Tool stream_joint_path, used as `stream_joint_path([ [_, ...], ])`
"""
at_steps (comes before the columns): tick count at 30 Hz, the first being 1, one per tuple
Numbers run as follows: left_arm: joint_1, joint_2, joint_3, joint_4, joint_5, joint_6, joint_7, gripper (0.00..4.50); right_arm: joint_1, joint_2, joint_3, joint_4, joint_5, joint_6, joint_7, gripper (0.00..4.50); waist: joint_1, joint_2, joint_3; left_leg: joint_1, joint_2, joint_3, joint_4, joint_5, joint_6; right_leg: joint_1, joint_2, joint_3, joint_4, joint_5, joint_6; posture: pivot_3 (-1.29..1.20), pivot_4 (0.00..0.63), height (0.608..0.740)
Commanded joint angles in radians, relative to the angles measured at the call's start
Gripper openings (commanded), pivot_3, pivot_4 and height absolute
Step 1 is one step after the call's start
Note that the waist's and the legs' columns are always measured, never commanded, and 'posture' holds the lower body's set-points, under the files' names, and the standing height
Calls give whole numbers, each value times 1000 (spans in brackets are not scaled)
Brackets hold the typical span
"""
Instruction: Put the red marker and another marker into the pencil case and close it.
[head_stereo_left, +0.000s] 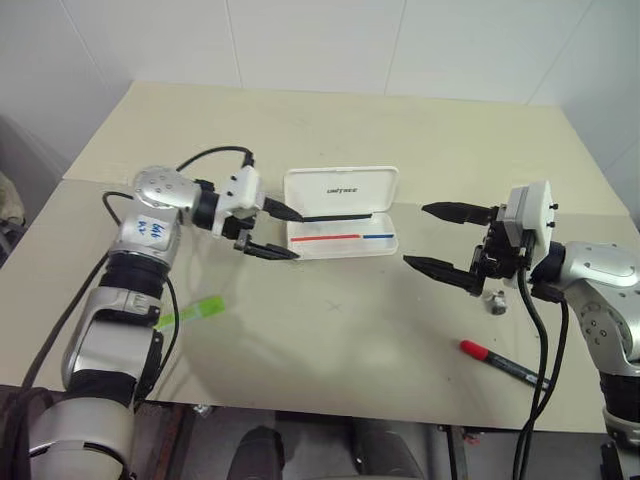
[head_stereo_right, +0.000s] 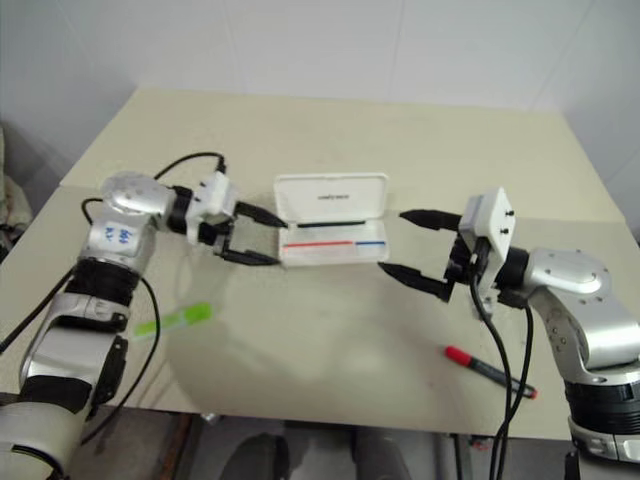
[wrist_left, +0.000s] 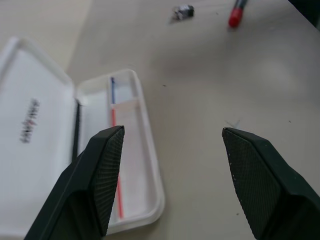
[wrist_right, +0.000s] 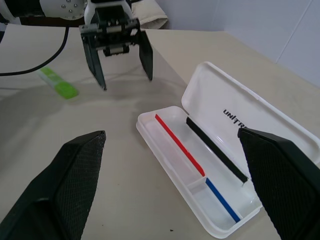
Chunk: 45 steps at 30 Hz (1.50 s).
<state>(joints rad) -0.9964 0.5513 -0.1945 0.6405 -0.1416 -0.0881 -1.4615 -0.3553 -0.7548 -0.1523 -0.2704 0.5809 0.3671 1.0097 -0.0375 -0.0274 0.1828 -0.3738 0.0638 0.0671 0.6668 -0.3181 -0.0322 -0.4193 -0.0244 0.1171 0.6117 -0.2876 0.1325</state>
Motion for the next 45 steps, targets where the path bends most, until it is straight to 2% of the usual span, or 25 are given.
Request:
stream_joint_path([
  [1,-16,-1,-17,-1,53,-9,36,3319,13,15,-18,-30,0,-30,-13,4500,0,0,0,0,0,0,0,0,0,-1,0,0,0,0,0,0,150,740],
  [9,-11,-37,-53,-1,140,43,137,3319,45,64,-16,-44,-19,-59,-54,4500,9,0,0,-1,0,1,2,0,0,-2,0,1,2,0,0,0,150,740],
  [14,2,-45,-74,9,158,41,127,3319,53,69,-11,-53,-25,-63,-61,4500,8,0,0,-1,0,1,1,0,0,-2,0,1,2,0,0,0,150,740],
  [31,-56,-108,-107,182,257,37,210,3319,53,74,-19,-89,-19,-58,-90,4500,8,0,0,-1,0,1,3,0,0,-4,0,1,7,-1,-2,0,150,740],
  [34,-72,-118,-109,204,265,30,203,2783,50,75,-19,-93,-17,-57,-96,4500,8,0,0,-1,0,1,4,0,0,-4,1,1,9,-1,-2,0,150,740],
  [42,-106,-132,-109,246,280,9,213,166,32,73,-19,-92,-16,-60,-99,4500,9,0,0,-1,0,1,3,1,0,-5,1,1,10,-2,-3,0,150,740],
  [43,-108,-134,-108,246,280,5,215,29,29,73,-19,-89,-16,-60,-98,4500,9,0,0,-1,0,1,3,1,0,-6,1,1,10,-2,-3,0,150,740],
  [45,-109,-135,-106,238,279,2,215,29,25,72,-18,-82,-19,-64,-95,4500,10,0,0,-1,0,1,3,1,0,-6,1,1,10,-2,-3,0,150,740],
])
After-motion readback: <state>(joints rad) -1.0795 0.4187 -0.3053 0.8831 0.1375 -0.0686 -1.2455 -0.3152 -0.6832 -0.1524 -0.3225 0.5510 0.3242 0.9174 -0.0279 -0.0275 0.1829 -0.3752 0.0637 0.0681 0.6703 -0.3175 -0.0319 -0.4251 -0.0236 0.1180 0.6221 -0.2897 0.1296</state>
